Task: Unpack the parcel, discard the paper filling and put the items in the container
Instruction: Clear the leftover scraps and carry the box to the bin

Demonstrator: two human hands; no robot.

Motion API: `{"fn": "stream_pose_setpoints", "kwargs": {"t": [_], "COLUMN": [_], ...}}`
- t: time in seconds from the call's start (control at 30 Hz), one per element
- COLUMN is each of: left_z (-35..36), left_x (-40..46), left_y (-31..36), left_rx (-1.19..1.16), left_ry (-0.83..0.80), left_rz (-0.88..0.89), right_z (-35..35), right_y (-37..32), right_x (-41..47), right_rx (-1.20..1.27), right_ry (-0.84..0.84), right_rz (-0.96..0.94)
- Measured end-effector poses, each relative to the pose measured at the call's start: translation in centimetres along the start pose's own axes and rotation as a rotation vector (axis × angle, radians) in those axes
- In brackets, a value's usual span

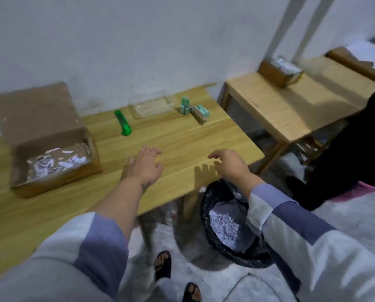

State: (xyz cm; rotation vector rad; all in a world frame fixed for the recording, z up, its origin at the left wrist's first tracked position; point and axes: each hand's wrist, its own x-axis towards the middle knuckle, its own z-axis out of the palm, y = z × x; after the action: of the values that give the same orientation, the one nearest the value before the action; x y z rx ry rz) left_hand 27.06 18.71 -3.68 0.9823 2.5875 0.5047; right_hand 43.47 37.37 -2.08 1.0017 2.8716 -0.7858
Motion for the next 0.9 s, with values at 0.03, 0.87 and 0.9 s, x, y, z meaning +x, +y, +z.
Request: {"fn": "stream_pose_setpoints", "kwargs": {"t": [0.03,0.87,0.9], "left_z": [-0.9,-10.3,-10.3], "left_x": [-1.1,-8.8,-8.7], "left_y": [-1.1,-27.3,-27.9], "left_rx": [0.002,-0.436,-0.447], "left_ry": [0.027,0.352,0.358], "left_rz": [-0.031,-0.437,-0.420], "right_z": [0.4,14.5,14.9], "right_y": [-1.6,-34.2,-34.7], "right_x": [0.2,13.7,14.5], "right_rx": [-0.005,0.280,0.335], "right_ry": [-0.020,-0.037,-0.021], "right_rz": [-0.048,-0.131,-0.092]}}
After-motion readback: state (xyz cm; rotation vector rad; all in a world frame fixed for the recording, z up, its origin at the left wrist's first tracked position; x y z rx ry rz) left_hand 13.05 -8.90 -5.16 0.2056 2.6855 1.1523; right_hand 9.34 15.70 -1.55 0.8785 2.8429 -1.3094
